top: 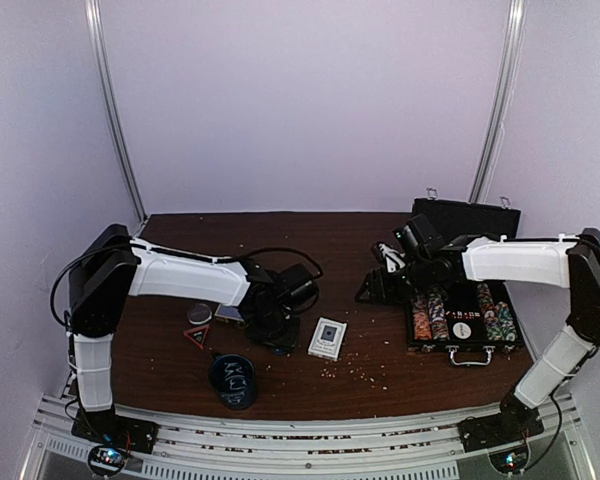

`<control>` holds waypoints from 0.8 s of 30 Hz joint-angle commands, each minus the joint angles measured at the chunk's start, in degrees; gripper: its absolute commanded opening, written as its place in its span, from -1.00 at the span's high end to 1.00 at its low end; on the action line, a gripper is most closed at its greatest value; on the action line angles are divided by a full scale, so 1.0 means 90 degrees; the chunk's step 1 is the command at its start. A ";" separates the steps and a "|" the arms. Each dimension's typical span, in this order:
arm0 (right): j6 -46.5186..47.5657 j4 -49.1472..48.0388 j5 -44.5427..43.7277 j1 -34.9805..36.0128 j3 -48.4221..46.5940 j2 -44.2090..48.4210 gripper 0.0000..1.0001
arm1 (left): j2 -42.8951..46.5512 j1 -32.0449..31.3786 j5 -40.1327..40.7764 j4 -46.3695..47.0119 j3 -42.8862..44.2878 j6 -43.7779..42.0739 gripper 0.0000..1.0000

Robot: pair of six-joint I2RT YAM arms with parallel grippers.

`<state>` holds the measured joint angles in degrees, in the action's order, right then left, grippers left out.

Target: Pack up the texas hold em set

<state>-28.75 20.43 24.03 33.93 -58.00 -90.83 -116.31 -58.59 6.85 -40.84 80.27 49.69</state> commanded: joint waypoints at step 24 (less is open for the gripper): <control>-0.1527 -0.0984 0.2736 0.0815 -0.1375 -0.2548 0.06 | 0.0268 -0.0399 -0.0408 0.0782 -0.0283 -0.0111 0.09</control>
<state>-41.19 12.64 46.50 40.14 -68.51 -111.42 -115.00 -61.08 5.65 -35.86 78.11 49.34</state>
